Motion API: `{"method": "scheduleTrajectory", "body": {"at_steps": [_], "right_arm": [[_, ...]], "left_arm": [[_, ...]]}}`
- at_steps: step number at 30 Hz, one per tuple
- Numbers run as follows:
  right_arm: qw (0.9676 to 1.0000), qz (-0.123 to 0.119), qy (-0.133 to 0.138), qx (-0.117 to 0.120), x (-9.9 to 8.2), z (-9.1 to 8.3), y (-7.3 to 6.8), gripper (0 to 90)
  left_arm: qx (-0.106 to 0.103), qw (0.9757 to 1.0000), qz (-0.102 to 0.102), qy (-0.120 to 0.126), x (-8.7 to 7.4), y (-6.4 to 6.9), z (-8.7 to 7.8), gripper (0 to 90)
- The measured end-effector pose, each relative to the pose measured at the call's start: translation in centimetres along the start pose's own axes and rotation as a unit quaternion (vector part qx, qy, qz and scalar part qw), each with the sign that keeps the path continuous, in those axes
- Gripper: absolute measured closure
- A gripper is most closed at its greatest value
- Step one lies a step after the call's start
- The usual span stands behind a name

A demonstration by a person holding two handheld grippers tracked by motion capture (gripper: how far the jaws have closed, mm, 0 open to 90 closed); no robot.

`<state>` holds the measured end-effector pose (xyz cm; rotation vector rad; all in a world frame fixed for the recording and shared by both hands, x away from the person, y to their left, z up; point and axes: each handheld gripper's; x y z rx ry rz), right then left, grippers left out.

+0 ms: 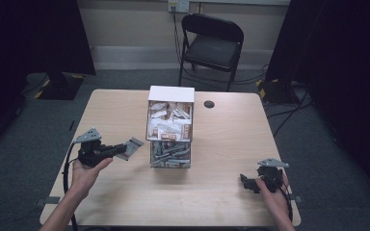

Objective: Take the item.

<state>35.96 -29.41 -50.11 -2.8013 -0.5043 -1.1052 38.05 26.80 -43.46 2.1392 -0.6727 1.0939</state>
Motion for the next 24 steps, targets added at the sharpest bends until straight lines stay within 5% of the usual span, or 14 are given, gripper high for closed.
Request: {"method": "scheduleTrajectory", "body": {"at_steps": [18,20,24], "right_arm": [[1.0000,0.000,0.000,0.000,0.0,0.0,0.0,0.0],[1.0000,0.000,0.000,0.000,0.0,0.0,0.0,0.0],[1.0000,0.000,0.000,0.000,0.0,0.0,0.0,0.0]], "left_arm": [[0.011,0.9983,0.000,-0.056,-0.4,-0.3,3.2,89.6],[-0.001,0.9986,-0.007,-0.053,-0.6,-0.5,3.6,89.6],[0.007,0.9971,0.005,-0.076,-0.7,-0.5,4.3,89.5]]}}
Point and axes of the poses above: each handheld gripper's, and its own axes: z roughly forward along the jaws, x roughly out of its top, y roughly to its right, and after that the axes turned 2 degrees about -x, right-handed
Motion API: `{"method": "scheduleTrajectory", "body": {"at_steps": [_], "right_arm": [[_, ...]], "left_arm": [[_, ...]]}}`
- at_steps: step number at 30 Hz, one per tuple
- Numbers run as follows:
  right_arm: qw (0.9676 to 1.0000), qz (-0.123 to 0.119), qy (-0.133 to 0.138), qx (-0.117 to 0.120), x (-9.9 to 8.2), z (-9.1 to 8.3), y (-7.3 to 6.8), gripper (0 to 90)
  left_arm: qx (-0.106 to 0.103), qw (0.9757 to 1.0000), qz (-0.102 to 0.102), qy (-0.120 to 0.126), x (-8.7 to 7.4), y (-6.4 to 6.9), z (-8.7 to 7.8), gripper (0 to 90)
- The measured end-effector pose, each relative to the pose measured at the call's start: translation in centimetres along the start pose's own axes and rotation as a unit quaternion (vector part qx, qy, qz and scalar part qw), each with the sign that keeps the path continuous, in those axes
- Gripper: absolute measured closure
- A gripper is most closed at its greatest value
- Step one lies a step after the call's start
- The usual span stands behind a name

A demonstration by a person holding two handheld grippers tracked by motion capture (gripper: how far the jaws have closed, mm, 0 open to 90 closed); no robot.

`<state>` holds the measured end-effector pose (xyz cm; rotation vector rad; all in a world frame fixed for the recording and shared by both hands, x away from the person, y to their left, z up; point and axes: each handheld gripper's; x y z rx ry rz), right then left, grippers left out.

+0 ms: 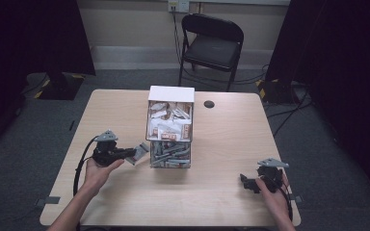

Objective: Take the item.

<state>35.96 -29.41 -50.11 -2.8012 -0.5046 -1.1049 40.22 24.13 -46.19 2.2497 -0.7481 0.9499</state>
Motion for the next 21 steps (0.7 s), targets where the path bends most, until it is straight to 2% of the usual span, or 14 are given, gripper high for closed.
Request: {"method": "scheduleTrajectory", "body": {"at_steps": [2,5,8,12,20,21], "right_arm": [[1.0000,0.000,0.000,0.000,0.0,0.0,0.0,0.0],[1.0000,0.000,0.000,0.000,0.0,0.0,0.0,0.0],[1.0000,0.000,0.000,0.000,0.0,0.0,0.0,0.0],[1.0000,0.000,0.000,0.000,0.0,0.0,0.0,0.0],[1.0000,0.000,0.000,0.000,0.0,0.0,0.0,0.0],[1.0000,0.000,0.000,0.000,0.0,0.0,0.0,0.0]], "left_arm": [[0.004,1.0000,-0.002,-0.008,-0.2,-0.2,0.3,89.5],[0.005,0.9999,-0.013,0.000,-0.3,-0.7,0.3,89.4],[0.012,0.9999,-0.008,-0.001,-0.3,-1.0,0.5,89.3],[0.021,0.9996,-0.016,0.003,-0.5,-1.6,0.9,89.2],[0.038,0.9992,-0.014,-0.002,-0.6,-2.4,1.4,88.7],[0.046,0.9989,-0.011,-0.004,-0.6,-2.3,1.5,88.7]]}}
Point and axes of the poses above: each handheld gripper's, and its own axes: z roughly forward along the jaws, x roughly out of its top, y roughly to its right, and after that the axes turned 2 degrees about -x, right-handed
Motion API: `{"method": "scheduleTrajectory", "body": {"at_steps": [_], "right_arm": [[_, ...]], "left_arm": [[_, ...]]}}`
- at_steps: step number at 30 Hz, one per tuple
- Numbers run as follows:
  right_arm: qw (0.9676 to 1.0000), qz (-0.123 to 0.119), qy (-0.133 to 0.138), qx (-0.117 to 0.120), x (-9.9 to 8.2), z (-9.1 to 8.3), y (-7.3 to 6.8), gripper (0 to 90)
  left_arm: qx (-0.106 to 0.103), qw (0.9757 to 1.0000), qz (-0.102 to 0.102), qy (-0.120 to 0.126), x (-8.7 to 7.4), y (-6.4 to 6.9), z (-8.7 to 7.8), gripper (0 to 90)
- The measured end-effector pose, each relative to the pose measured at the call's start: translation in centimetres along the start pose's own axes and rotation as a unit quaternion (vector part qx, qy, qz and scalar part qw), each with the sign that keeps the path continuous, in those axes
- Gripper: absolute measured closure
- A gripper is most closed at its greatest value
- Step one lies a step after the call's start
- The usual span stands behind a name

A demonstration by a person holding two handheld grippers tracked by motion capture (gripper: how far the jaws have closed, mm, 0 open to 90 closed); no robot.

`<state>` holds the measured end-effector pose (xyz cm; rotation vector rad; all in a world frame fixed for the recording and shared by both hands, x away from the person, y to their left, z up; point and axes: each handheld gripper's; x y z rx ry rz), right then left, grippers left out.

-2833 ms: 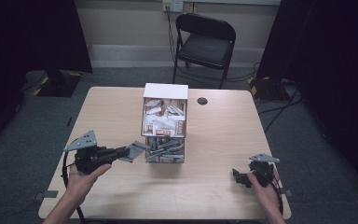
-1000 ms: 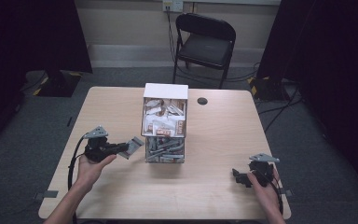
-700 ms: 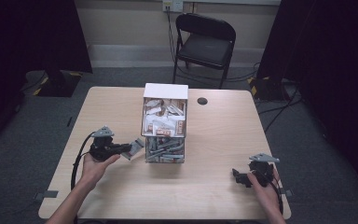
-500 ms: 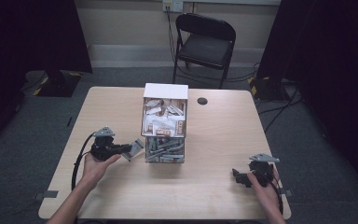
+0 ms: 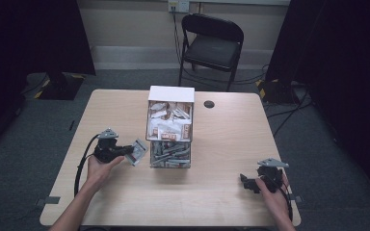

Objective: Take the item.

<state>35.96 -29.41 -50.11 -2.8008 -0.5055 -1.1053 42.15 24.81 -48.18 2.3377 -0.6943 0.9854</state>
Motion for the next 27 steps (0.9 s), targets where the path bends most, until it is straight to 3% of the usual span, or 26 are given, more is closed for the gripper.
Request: {"method": "scheduleTrajectory", "body": {"at_steps": [20,27], "right_arm": [[1.0000,0.000,0.000,0.000,0.0,0.0,-0.1,0.0],[1.0000,0.000,0.000,0.001,0.0,0.0,-0.1,0.0]], "left_arm": [[0.008,0.9997,0.000,-0.024,-0.5,-0.2,1.9,88.0],[0.018,0.9995,-0.014,-0.022,-0.5,-0.3,2.6,87.0]]}}
Point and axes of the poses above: each handheld gripper's, and its own axes: z roughly forward along the jaws, x roughly out of its top, y roughly to its right, and after that the axes turned 2 degrees about -x, right-handed
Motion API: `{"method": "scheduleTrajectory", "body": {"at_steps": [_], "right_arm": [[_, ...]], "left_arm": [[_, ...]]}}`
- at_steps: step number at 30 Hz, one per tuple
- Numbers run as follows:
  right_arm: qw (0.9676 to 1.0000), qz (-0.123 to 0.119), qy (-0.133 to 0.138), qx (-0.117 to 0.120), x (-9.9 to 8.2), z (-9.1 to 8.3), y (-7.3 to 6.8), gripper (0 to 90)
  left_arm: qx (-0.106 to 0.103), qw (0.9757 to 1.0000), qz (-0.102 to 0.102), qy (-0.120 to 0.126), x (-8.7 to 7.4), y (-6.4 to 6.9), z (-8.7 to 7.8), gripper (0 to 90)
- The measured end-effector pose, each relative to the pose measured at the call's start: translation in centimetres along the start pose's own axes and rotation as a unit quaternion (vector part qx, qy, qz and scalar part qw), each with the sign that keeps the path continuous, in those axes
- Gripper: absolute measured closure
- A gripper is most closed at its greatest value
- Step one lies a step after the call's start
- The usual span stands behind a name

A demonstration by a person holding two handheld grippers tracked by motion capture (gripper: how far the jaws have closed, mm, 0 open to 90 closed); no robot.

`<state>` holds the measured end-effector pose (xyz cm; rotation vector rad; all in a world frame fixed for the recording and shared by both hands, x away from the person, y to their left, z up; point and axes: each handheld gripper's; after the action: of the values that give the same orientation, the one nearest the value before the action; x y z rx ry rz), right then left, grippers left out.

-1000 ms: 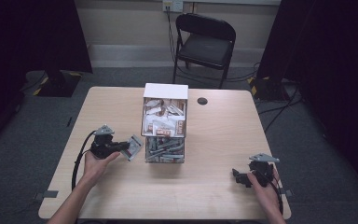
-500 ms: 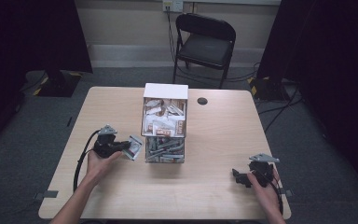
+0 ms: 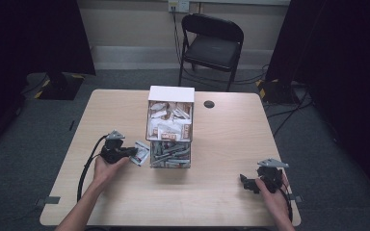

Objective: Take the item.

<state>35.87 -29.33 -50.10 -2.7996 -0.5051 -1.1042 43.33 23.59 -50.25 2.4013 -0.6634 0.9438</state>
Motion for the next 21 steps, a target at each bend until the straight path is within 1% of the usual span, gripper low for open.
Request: {"method": "scheduleTrajectory", "body": {"at_steps": [1,3,5,8,10,11,13,16,17,19,21], "right_arm": [[1.0000,0.000,0.000,0.000,0.00,0.00,0.00,0.0],[1.0000,0.000,0.000,0.000,0.00,0.00,0.00,0.0],[1.0000,0.000,0.000,0.000,0.00,0.00,0.01,0.0],[1.0000,0.000,0.000,0.000,0.00,0.00,0.01,0.0],[1.0000,0.000,0.000,0.000,0.00,0.00,0.01,0.0],[1.0000,0.000,0.000,0.000,0.00,0.00,0.01,0.0],[1.0000,0.000,0.000,0.000,0.00,0.00,0.00,0.0],[1.0000,0.000,0.000,0.000,0.00,0.00,0.00,0.0],[1.0000,0.000,0.000,0.000,0.00,0.00,0.00,0.0],[1.0000,0.000,0.000,0.000,0.00,0.00,0.01,0.0],[1.0000,0.000,0.000,0.000,0.00,0.00,0.01,0.0]], "left_arm": [[0.001,1.0000,-0.004,0.002,0.00,0.01,0.11,86.6],[0.003,1.0000,0.000,0.003,0.00,0.03,0.30,86.1],[0.009,1.0000,0.000,0.000,0.00,0.03,0.38,83.6],[0.008,1.0000,-0.001,0.002,-0.01,-0.10,0.46,82.4],[0.007,1.0000,0.004,0.003,0.00,-0.14,0.56,82.4],[0.007,1.0000,-0.001,0.005,0.00,-0.19,0.60,82.4],[0.009,0.9999,0.000,0.007,-0.02,-0.24,0.65,81.8],[0.013,0.9998,-0.007,0.009,-0.04,-0.38,0.62,79.2],[0.017,0.9998,-0.006,0.008,-0.03,-0.36,0.60,77.1],[0.018,0.9998,-0.008,0.009,0.00,-0.33,0.58,76.7],[0.024,0.9996,-0.010,0.008,-0.02,-0.31,0.53,74.0]]}}
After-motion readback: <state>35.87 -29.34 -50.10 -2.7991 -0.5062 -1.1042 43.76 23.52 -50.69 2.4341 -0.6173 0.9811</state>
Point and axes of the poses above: each handheld gripper's, and its own axes: z roughly forward along the jaws, x roughly out of its top, y roughly to its right, and after that the axes turned 2 degrees about -x, right-handed
